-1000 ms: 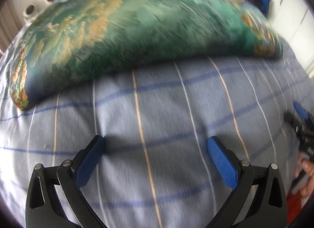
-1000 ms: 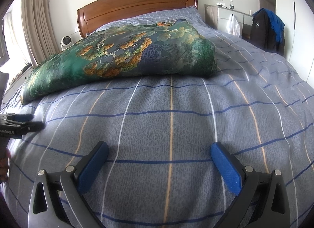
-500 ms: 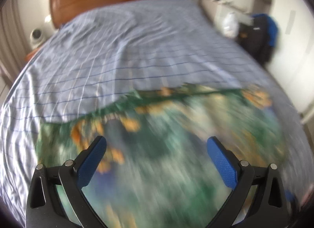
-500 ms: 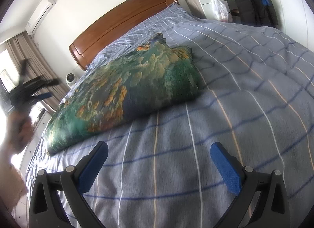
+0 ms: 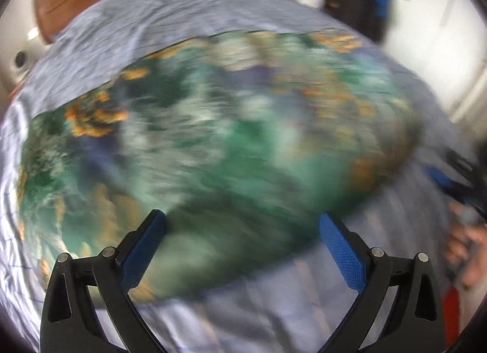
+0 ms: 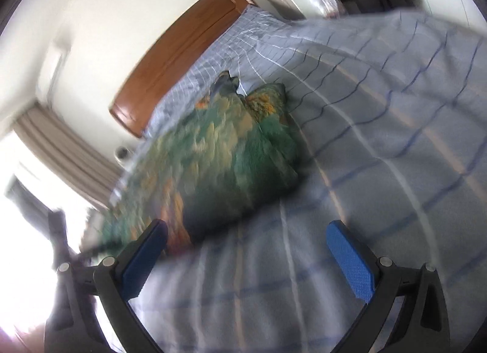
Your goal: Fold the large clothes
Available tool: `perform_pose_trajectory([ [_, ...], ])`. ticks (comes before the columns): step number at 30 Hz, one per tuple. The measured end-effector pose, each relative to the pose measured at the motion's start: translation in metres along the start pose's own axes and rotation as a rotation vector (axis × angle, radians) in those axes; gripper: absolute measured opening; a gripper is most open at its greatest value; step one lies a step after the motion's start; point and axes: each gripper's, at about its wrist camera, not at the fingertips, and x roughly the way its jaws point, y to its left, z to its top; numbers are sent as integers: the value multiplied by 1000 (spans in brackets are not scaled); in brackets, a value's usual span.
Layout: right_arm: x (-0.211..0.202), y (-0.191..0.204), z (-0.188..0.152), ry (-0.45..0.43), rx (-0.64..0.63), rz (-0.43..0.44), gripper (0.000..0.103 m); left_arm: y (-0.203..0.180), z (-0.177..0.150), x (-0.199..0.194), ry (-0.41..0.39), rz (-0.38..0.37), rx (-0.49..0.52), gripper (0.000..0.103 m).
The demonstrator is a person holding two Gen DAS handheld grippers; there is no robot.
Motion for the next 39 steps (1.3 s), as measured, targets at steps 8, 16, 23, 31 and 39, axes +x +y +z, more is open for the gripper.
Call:
perform_pose_trajectory([
  [8,56,-6,35,-67,269,107,74,-47,87,-30,-80,-271,7,101],
  [16,5,134,28,-221,-342,22,32,-83,161,-27,-5,-528,68,101],
  [23,7,242,-32,-271,-853,-1,27,-90,156,-52,49,-394,190,102],
  [31,20,293,-94,-265,-1145,-15,23,-46,123,-53,26,-171,161,40],
  [39,-32,262,-75,-191,-848,183,73,109,93,-93,-57,-274,-175,36],
])
